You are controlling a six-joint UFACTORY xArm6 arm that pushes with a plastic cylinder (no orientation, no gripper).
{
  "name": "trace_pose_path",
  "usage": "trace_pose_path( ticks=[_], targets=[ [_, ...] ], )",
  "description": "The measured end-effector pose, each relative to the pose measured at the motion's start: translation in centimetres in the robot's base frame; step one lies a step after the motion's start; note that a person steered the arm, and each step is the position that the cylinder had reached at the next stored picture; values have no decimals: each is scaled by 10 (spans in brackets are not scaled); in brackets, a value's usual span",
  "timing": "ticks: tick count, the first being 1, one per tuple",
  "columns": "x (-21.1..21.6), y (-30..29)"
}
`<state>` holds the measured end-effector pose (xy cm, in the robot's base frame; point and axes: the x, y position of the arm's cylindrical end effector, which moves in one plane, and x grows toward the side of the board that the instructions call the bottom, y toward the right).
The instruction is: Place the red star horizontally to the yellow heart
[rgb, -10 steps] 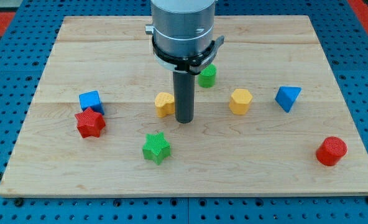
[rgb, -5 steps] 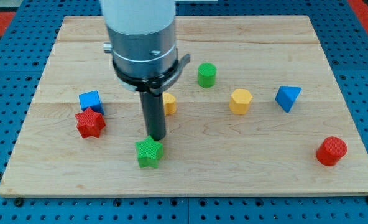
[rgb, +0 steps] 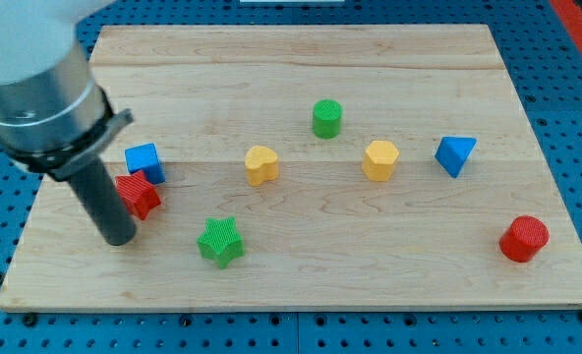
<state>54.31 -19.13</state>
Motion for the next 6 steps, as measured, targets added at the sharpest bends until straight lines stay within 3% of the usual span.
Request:
trace_pose_path(
  ticks=[2, 4, 5, 6],
  targets=[
    [-40, -25],
    [-39, 52],
    [-24, 56],
    [-41, 63]
  ],
)
